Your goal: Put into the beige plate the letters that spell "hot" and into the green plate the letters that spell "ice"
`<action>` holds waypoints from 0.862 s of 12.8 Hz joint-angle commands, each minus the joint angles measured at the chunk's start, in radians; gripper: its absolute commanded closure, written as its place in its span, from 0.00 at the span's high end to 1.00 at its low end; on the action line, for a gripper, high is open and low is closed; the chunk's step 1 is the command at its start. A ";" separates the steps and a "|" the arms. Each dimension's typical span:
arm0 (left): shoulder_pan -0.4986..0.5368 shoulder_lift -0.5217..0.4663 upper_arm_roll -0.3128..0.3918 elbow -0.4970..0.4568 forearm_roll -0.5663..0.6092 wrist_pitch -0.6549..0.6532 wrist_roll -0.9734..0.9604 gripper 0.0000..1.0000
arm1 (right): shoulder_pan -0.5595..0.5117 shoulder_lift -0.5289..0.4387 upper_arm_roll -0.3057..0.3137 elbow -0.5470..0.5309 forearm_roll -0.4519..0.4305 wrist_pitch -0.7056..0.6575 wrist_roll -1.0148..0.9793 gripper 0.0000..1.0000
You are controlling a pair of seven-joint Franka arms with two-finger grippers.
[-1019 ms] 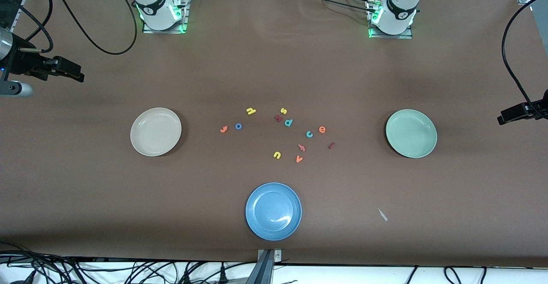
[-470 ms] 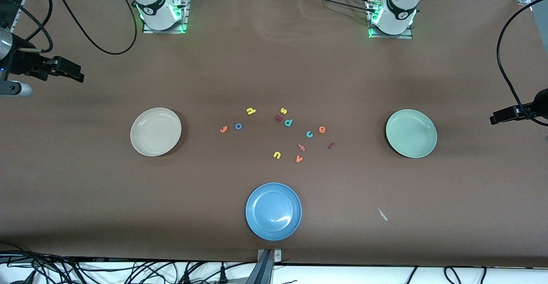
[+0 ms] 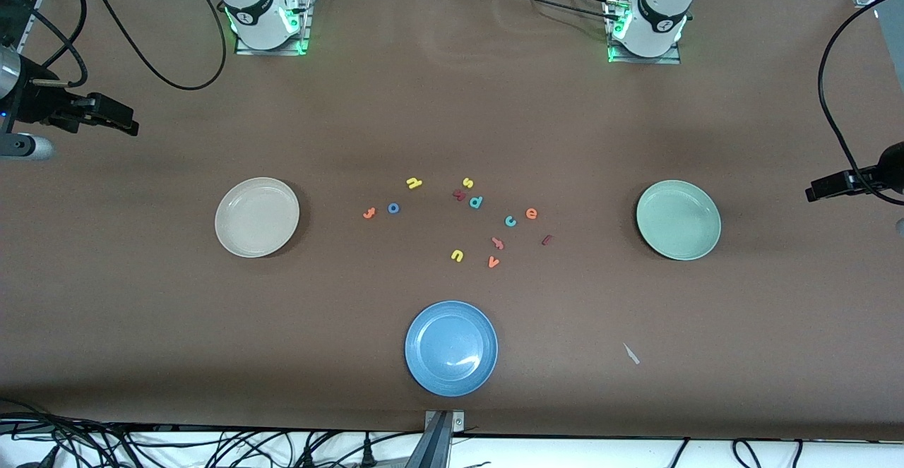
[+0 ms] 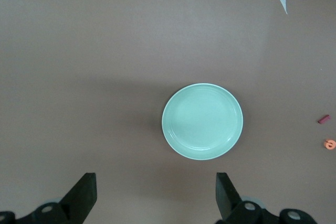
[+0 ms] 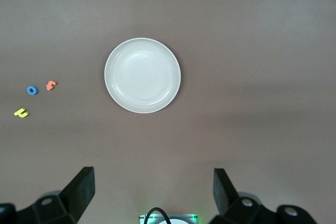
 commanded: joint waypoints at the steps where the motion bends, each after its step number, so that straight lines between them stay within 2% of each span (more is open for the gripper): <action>1: -0.001 -0.077 -0.005 0.003 0.019 -0.034 0.014 0.99 | 0.004 0.002 -0.003 0.010 0.001 -0.002 0.017 1.00; 4: 0.001 -0.140 -0.007 0.000 0.017 -0.095 0.043 0.99 | 0.002 0.002 -0.003 0.010 0.001 0.000 0.017 1.00; 11: 0.027 -0.091 0.002 -0.011 0.019 -0.109 0.055 0.99 | 0.001 0.000 -0.005 0.010 0.001 0.000 0.017 1.00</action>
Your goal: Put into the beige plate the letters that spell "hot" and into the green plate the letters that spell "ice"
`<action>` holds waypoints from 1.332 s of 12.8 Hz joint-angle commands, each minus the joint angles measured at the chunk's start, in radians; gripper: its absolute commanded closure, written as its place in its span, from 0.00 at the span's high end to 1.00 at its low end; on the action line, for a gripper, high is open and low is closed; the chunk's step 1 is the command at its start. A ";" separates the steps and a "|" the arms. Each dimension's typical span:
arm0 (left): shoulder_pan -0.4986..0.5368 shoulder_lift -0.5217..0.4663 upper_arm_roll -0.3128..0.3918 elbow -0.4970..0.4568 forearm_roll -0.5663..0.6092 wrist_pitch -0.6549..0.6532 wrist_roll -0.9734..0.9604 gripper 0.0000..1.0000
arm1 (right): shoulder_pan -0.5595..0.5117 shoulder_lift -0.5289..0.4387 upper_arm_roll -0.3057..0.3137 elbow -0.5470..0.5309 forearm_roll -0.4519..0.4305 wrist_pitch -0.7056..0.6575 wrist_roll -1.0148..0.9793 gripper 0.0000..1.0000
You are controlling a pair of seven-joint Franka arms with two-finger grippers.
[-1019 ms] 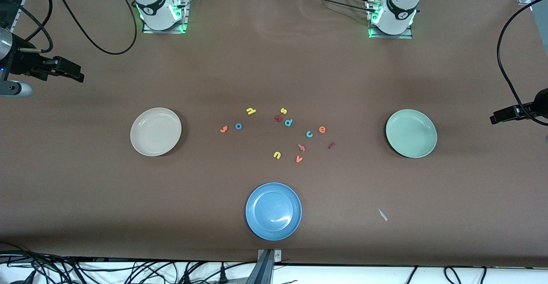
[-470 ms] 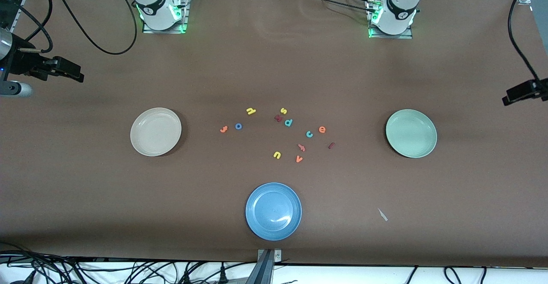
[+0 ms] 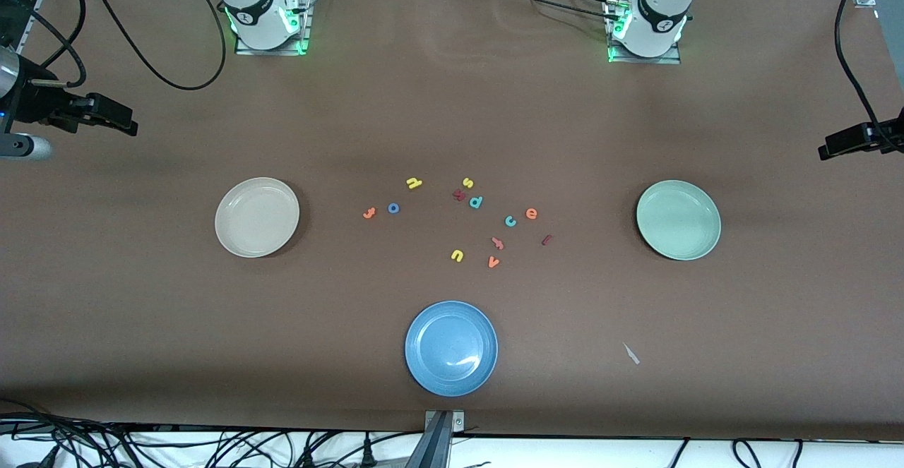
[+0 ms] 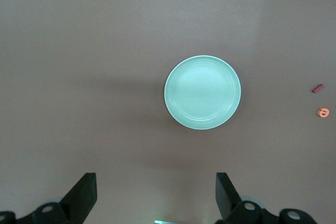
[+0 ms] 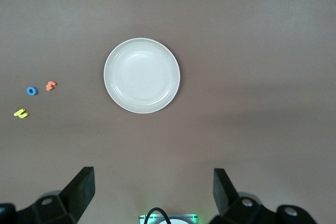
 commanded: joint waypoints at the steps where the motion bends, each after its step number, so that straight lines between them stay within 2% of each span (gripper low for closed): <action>1: 0.019 0.003 -0.001 0.016 0.020 0.011 0.027 0.99 | 0.002 0.002 -0.003 0.010 0.001 0.000 0.016 1.00; 5: 0.030 0.019 -0.001 0.014 0.017 0.027 0.029 0.99 | 0.002 0.002 -0.003 0.010 0.001 0.000 0.016 1.00; 8: 0.085 0.029 -0.001 0.017 0.018 0.057 0.034 0.99 | 0.000 0.002 -0.003 0.010 0.001 0.001 0.016 1.00; 17: 0.075 0.055 -0.008 0.016 0.006 0.065 0.031 1.00 | 0.000 0.002 -0.003 0.010 0.001 0.000 0.016 1.00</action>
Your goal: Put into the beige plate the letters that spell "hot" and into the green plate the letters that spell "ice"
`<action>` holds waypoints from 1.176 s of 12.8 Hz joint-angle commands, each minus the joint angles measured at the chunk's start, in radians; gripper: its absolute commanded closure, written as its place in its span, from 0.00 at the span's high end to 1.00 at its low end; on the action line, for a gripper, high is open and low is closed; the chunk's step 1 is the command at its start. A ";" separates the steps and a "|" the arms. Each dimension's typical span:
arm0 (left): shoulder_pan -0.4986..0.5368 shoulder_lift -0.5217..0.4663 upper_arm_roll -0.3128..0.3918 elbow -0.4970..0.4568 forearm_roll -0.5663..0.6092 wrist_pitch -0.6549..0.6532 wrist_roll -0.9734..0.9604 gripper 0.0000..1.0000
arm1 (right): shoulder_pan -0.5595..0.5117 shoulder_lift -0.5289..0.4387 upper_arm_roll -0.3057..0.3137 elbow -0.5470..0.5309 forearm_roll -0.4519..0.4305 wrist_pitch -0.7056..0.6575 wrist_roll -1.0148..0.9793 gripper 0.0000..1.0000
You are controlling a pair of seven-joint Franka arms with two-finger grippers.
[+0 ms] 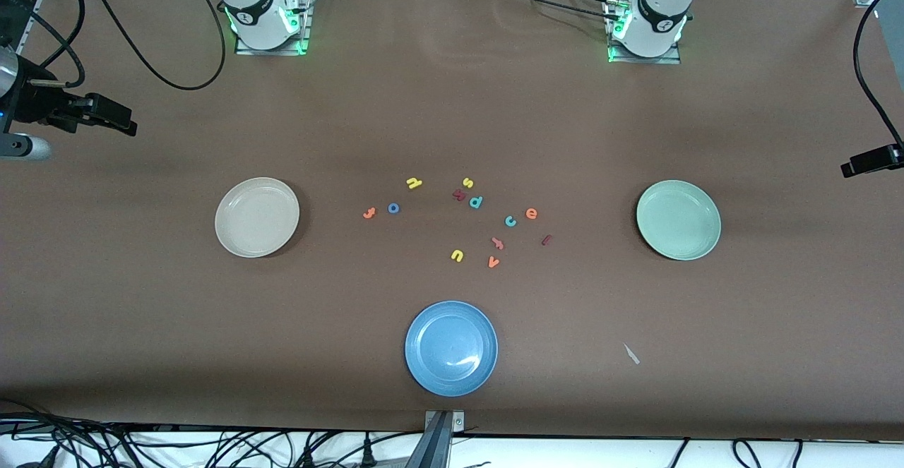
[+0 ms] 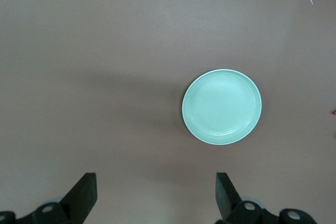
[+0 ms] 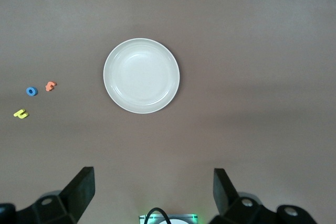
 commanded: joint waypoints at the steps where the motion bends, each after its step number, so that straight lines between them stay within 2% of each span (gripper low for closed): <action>1: -0.011 0.006 -0.008 0.014 -0.001 0.001 0.018 1.00 | -0.001 0.002 -0.002 0.010 0.001 -0.001 0.016 1.00; 3: -0.049 0.005 -0.014 0.012 0.002 0.001 0.023 0.98 | 0.001 0.002 -0.002 0.010 0.001 -0.001 0.016 1.00; 4: -0.059 0.002 -0.041 0.015 0.001 0.001 0.023 0.96 | -0.001 0.002 -0.002 0.010 0.001 -0.001 0.016 1.00; 6: -0.060 0.003 -0.139 0.012 0.016 0.001 0.018 0.95 | -0.001 0.002 -0.003 0.010 0.001 0.001 0.016 1.00; 9: -0.063 0.001 -0.184 0.017 0.016 0.001 0.018 0.96 | -0.001 0.002 -0.003 0.010 0.001 -0.001 0.014 1.00; 15: -0.059 0.006 -0.189 0.008 0.019 0.001 0.021 0.99 | -0.002 0.004 -0.013 0.010 0.002 -0.001 0.011 1.00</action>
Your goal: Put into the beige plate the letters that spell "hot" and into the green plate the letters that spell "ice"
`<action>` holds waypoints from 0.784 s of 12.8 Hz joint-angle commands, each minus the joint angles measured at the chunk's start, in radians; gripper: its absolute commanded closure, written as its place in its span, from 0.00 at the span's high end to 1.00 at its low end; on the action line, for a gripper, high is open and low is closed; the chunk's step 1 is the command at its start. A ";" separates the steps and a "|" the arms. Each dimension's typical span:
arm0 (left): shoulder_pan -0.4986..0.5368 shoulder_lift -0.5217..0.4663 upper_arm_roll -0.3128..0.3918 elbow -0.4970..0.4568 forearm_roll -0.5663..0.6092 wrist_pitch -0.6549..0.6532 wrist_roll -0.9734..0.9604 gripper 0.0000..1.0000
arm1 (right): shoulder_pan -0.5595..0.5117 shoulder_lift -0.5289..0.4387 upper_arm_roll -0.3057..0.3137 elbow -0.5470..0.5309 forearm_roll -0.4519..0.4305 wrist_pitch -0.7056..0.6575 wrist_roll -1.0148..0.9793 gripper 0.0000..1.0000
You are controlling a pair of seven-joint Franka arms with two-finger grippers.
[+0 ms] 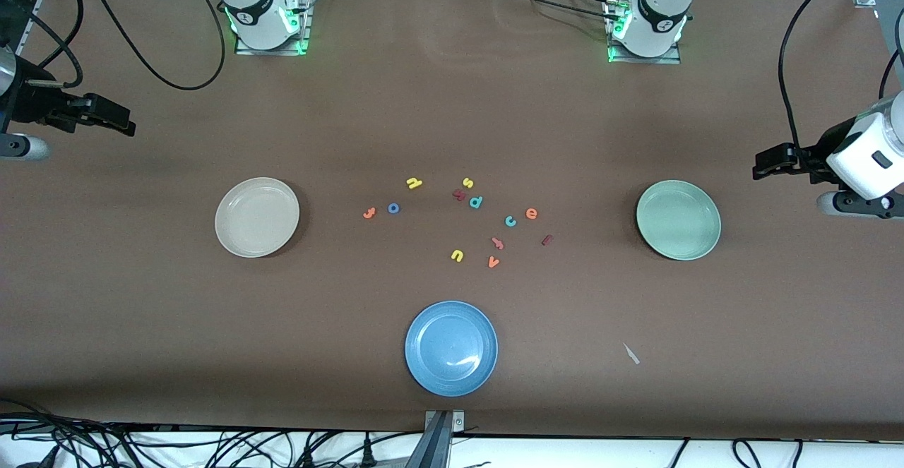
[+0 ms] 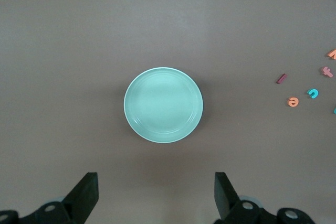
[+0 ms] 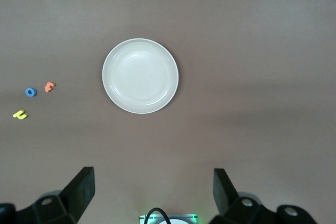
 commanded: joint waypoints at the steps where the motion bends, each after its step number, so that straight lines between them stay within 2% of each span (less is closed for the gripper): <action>1: 0.007 0.004 -0.008 0.006 0.018 0.001 0.021 0.99 | -0.001 0.003 -0.010 0.010 0.002 -0.001 0.008 1.00; 10: 0.004 0.015 -0.006 0.014 0.014 0.001 0.016 1.00 | -0.001 0.003 -0.015 0.010 0.004 -0.001 0.005 1.00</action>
